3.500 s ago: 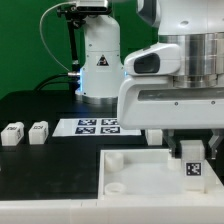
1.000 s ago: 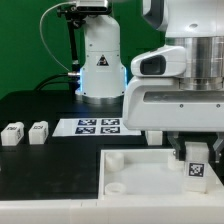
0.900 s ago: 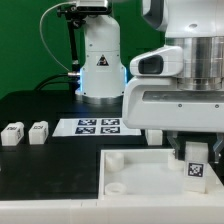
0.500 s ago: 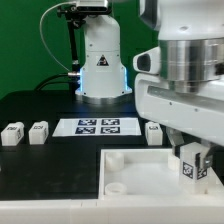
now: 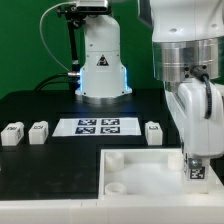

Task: Assemble one leg

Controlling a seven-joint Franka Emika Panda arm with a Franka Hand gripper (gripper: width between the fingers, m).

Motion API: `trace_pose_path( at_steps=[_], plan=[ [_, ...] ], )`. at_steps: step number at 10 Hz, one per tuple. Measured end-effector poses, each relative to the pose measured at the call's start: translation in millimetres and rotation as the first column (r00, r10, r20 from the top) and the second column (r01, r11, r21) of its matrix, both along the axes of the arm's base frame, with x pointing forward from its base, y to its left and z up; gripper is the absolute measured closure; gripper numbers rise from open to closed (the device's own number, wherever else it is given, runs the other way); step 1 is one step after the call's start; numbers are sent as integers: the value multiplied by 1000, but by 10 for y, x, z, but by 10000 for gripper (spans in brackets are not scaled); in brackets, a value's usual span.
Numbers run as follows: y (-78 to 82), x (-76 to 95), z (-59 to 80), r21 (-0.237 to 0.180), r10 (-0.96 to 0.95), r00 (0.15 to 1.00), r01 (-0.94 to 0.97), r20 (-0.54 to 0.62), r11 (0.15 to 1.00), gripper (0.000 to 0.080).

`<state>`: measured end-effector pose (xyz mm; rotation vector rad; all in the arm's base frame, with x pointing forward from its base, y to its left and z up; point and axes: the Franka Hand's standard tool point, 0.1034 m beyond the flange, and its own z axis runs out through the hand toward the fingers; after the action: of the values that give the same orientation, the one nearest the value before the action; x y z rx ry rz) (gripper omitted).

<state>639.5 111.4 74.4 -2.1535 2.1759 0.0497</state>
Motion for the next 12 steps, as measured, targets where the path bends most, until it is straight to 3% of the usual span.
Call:
trace_pose_path(
  at_steps=[1, 2, 3, 7, 8, 9, 10, 11, 12],
  plan=[
    [14, 19, 2, -4, 64, 998, -64, 20, 998, 246],
    [40, 44, -5, -18, 188, 980, -188, 58, 982, 246],
    [28, 38, -10, -27, 287, 956, -285, 60, 958, 169],
    [15, 42, -10, -69, 621, 781, -617, 71, 784, 151],
    [25, 53, 6, -118, 813, 581, -805, 41, 581, 150],
    [46, 61, 10, -140, 932, 362, -921, 30, 362, 150],
    [47, 79, 17, -128, 978, 206, -970, 26, 208, 150],
    [66, 144, 79, -124, 987, 156, -980, 25, 158, 150],
    [59, 139, 60, -128, 985, 170, -977, 25, 171, 150]
  ],
)
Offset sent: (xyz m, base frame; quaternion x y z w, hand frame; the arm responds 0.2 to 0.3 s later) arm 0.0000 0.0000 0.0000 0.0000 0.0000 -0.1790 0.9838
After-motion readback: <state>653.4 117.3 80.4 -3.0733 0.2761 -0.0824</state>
